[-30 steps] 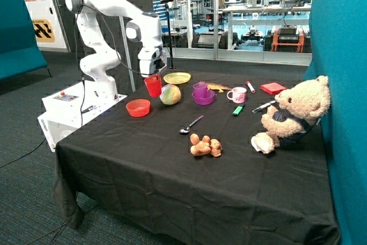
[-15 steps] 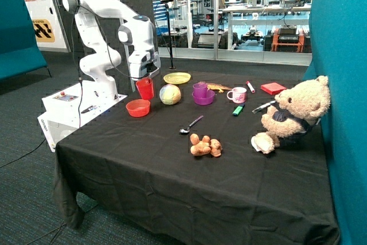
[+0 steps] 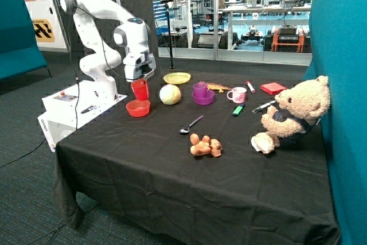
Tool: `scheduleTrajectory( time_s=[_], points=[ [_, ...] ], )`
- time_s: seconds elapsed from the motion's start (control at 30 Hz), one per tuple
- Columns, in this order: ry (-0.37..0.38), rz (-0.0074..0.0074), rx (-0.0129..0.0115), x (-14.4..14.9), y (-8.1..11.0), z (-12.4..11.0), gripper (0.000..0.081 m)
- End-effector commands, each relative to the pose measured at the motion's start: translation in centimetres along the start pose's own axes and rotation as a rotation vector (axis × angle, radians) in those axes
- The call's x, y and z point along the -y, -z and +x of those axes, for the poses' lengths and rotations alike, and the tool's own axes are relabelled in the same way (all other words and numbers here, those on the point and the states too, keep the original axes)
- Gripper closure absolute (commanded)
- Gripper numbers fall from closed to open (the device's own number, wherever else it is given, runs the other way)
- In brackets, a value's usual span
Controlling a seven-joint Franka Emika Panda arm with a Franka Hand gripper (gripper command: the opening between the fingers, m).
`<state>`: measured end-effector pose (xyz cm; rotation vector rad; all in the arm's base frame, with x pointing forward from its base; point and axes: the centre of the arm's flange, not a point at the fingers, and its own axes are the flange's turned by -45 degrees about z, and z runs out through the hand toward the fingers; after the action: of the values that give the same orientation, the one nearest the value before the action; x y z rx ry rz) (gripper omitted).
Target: Match the cups with the appropriate bowls
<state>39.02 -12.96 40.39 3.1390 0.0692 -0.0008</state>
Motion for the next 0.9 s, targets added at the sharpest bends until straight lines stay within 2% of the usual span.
scheduleTrajectory(
  time_s=[0.0, 0.33, 0.87],
  points=[
    [-0.002, 0.0019, -0.0005, -0.1, -1.5, -2.0, 0.0808],
    [-0.001, 0.0019, -0.0005, -0.6, -4.0, -3.2, 0.0808],
    [0.004, 0.0019, -0.0005, -1.7, -6.1, -1.8, 0.0808]
  ],
)
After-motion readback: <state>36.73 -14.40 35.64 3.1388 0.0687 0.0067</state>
